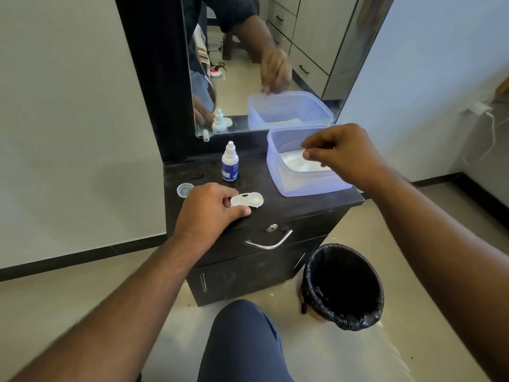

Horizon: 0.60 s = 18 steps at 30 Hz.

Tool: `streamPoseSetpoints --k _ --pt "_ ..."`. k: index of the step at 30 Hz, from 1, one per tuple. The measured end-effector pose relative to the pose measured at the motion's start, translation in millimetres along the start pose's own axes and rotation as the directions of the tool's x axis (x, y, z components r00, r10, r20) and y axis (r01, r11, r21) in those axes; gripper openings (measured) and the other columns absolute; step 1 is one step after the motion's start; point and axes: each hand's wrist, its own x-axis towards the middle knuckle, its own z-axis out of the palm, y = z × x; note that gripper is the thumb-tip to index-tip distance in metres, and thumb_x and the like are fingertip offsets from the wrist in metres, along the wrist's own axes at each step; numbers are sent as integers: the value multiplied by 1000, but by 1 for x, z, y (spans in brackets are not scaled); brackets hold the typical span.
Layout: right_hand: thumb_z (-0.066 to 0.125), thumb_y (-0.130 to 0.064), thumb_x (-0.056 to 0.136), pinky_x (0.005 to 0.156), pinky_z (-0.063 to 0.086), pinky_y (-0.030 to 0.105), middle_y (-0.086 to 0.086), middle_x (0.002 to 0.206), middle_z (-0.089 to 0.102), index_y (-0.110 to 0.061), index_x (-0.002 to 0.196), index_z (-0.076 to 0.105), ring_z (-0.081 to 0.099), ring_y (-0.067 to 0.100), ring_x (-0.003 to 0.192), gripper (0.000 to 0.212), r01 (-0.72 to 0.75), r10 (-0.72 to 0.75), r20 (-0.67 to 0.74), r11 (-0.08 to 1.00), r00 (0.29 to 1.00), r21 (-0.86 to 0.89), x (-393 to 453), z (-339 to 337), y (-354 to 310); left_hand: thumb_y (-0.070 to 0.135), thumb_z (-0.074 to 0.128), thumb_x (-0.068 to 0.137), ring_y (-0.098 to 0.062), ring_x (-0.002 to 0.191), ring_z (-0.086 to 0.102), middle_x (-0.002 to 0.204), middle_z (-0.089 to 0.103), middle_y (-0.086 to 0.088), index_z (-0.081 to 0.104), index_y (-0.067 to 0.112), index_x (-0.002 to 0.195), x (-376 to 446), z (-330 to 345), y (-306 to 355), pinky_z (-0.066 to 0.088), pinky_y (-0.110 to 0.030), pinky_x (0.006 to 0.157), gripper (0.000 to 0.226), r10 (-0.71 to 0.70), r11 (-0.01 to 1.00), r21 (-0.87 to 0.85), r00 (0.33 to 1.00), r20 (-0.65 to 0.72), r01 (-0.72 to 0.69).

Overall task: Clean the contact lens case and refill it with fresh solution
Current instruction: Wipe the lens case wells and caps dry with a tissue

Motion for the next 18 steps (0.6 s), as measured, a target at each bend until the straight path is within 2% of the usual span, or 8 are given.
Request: streamPoseSetpoints --k 4,6,8,11,15,18 --pt "69 -10 85 71 43 9 -3 93 68 -13 104 73 60 2 73 20 35 -13 148 988 989 -148 32 6 15 41 80 71 -17 66 55 67 57 -2 74 15 95 -2 3 5 49 -43 65 36 32 999 -2 999 -27 -32" --pt "69 -8 85 77 47 15 0 97 70 -12 105 73 61 6 77 21 57 -15 209 979 978 -194 45 11 22 48 79 70 -15 64 56 65 58 2 73 20 103 -1 2 6 48 -38 62 43 15 1000 -24 999 -33 -16" --pt "68 -7 85 84 50 23 2 100 71 -11 105 73 63 11 81 22 65 -12 234 973 972 -221 58 17 29 51 71 77 -14 63 58 65 61 3 76 21 94 2 2 8 51 -38 62 35 3 999 -34 998 -60 -5" --pt "67 -8 86 86 50 26 3 105 70 -13 108 72 64 17 88 23 69 9 274 959 962 -275 74 23 38 40 62 88 -13 69 60 75 67 1 78 19 86 14 1 11 49 -33 63 27 2 999 37 998 -64 1" --pt "67 -9 87 83 47 21 1 110 66 -14 113 70 62 17 92 27 127 7 369 932 929 -339 82 33 48 29 63 89 -12 67 60 70 68 0 77 15 78 28 1 12 43 -25 57 22 -84 996 8 996 -12 85" --pt "69 -8 85 82 47 21 1 104 66 -12 107 72 62 16 89 23 123 8 374 938 927 -325 84 35 53 29 66 87 -8 68 60 72 68 6 78 19 79 33 1 12 42 -24 54 17 -103 994 25 994 39 102"
